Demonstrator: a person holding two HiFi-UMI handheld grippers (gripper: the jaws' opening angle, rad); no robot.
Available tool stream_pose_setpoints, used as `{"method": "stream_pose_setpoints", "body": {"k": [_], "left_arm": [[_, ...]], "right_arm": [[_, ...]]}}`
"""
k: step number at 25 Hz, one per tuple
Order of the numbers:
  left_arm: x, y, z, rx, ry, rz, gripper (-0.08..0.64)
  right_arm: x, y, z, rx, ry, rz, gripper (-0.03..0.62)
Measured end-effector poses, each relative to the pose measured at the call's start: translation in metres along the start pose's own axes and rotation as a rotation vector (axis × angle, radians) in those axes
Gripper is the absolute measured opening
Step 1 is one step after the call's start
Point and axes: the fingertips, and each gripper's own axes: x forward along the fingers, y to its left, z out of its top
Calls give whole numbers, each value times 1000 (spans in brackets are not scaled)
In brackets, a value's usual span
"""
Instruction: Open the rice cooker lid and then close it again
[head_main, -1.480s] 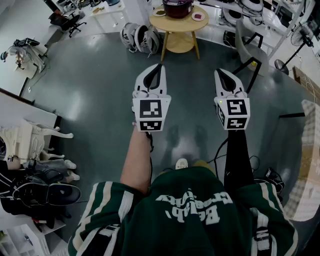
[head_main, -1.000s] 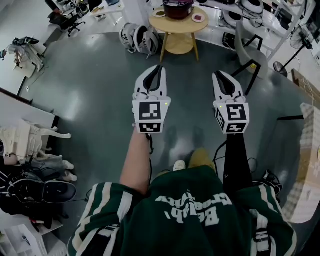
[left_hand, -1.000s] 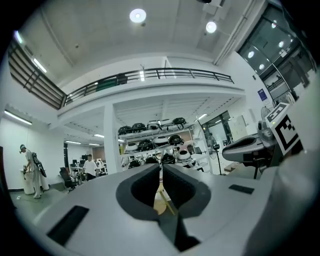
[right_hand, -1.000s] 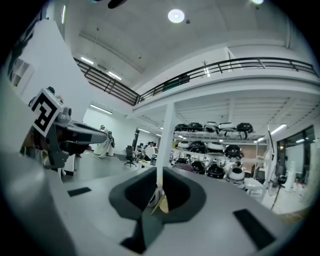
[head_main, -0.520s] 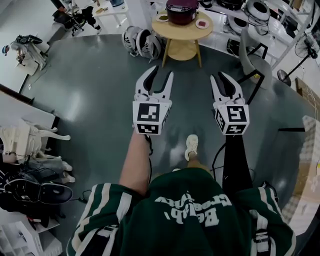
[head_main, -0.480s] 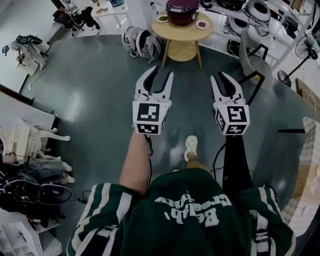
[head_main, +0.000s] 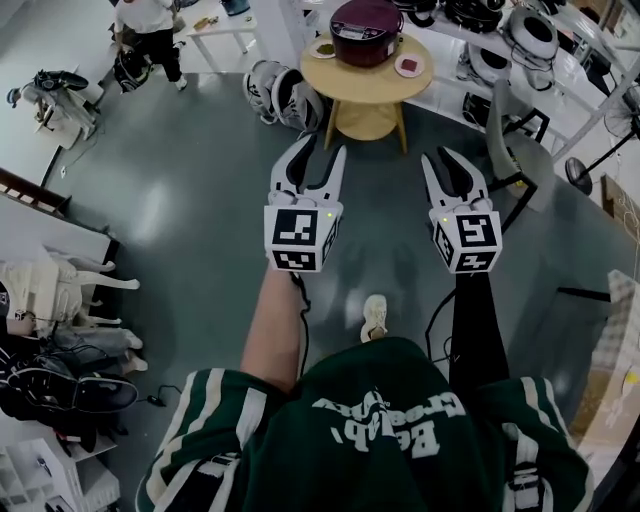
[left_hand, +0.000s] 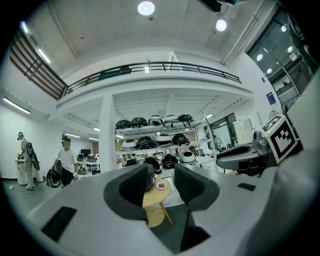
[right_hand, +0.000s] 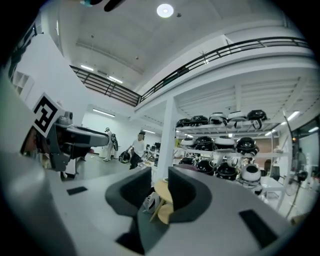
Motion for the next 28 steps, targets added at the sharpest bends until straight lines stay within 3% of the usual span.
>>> {"method": "stream_pose_setpoints", "body": {"k": [16, 28], "left_arm": [[115, 2, -5, 35, 14, 23, 153], [174, 11, -3, 35, -4, -22, 156]], "right_arm": [[88, -83, -1, -12, -37, 40, 112], [128, -116, 4, -20, -54, 4, 114]]}}
